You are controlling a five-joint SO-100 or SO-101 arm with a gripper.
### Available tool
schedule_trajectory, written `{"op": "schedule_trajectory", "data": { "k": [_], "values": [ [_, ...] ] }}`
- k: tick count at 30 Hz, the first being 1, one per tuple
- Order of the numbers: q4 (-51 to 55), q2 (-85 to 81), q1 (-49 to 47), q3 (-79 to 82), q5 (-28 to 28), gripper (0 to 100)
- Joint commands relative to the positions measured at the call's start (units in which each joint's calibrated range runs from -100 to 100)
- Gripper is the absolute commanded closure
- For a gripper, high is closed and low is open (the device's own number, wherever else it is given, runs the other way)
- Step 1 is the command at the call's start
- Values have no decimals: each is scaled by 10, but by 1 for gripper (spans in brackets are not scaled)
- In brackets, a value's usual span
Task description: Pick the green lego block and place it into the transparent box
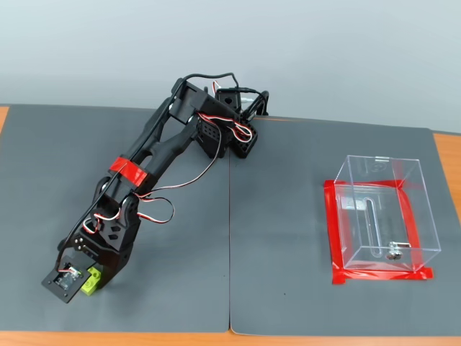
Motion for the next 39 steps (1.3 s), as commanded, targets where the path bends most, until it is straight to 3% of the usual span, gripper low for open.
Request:
{"op": "schedule_trajectory", "data": {
  "k": [1, 7, 14, 19, 30, 39],
  "values": [
    [1, -11, 2, -14, -2, 55],
    [1, -11, 2, -14, -2, 57],
    [1, -11, 3, -14, -2, 78],
    [1, -11, 3, -14, 1, 86],
    [1, -27, 5, 12, 2, 88],
    [1, -138, 1, 49, -3, 88]
  ]
}}
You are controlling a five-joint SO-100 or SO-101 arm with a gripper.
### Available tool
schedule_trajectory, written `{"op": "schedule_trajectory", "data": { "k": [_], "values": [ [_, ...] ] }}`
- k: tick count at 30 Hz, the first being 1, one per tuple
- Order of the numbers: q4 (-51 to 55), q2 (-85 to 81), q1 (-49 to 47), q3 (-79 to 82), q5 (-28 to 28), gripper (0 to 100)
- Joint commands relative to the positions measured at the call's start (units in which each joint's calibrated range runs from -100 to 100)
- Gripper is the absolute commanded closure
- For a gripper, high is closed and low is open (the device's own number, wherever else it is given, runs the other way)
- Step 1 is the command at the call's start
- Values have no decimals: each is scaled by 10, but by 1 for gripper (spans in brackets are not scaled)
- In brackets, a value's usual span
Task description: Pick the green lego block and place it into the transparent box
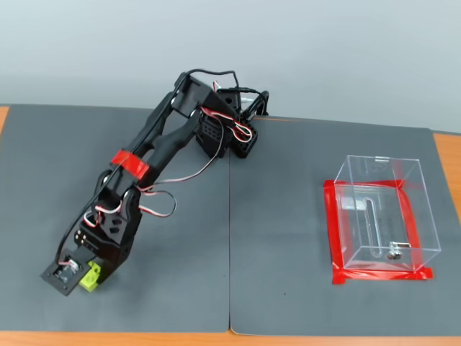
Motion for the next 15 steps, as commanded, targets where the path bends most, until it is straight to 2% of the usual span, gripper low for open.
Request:
{"op": "schedule_trajectory", "data": {
  "k": [1, 15],
  "values": [
    [1, -92, -1, 13, -2, 88],
    [1, -376, -77, 169, -3, 88]
  ]
}}
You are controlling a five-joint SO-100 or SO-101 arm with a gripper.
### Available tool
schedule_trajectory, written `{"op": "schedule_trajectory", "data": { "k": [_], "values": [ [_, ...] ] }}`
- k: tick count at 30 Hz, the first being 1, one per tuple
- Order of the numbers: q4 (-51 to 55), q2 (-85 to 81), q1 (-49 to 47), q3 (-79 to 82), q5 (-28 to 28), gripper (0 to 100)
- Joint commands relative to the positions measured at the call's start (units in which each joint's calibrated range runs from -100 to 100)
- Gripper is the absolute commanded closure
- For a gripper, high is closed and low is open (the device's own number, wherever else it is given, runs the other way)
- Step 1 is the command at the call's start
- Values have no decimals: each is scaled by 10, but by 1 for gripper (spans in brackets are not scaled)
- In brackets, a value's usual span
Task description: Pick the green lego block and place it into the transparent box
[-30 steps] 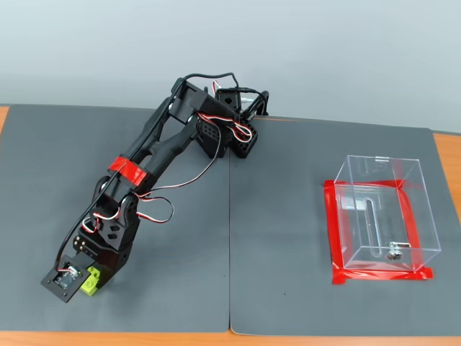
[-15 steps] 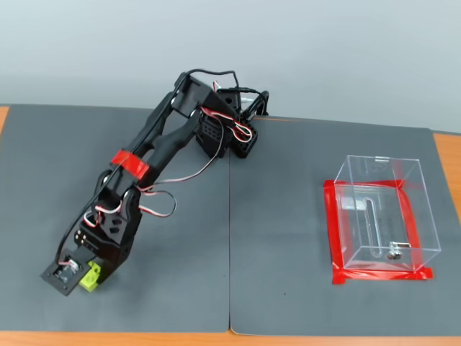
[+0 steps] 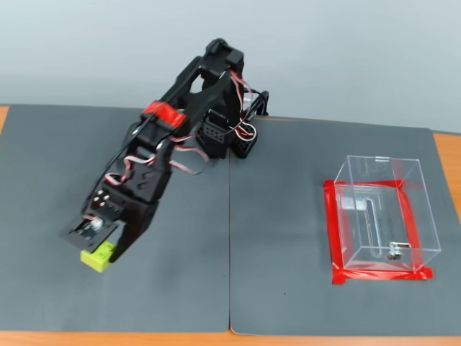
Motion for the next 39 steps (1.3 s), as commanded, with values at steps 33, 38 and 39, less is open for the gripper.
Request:
{"op": "schedule_trajectory", "data": {
  "k": [33, 38, 39],
  "values": [
    [131, -206, -579, 14, -33, 88],
    [148, -206, -663, 20, -34, 88],
    [148, -205, -670, 21, -34, 88]
  ]
}}
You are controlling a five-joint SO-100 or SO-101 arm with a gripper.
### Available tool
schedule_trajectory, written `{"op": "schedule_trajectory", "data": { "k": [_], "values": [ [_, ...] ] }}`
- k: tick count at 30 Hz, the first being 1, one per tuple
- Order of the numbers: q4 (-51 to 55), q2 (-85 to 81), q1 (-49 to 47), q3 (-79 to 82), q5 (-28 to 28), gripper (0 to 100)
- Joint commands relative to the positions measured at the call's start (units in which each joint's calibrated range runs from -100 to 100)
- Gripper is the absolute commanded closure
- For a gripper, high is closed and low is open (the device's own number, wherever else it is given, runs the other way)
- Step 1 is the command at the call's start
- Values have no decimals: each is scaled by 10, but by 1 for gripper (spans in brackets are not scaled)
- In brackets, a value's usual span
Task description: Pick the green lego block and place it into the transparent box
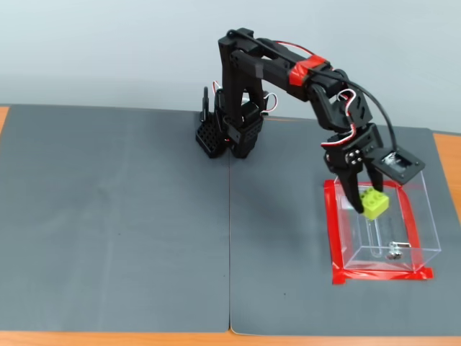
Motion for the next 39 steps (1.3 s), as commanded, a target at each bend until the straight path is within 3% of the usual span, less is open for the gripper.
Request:
{"op": "schedule_trajectory", "data": {
  "k": [1, 39],
  "values": [
    [4, -14, -45, 0, 2, 88],
    [-29, 96, -101, -8, 2, 87]
  ]
}}
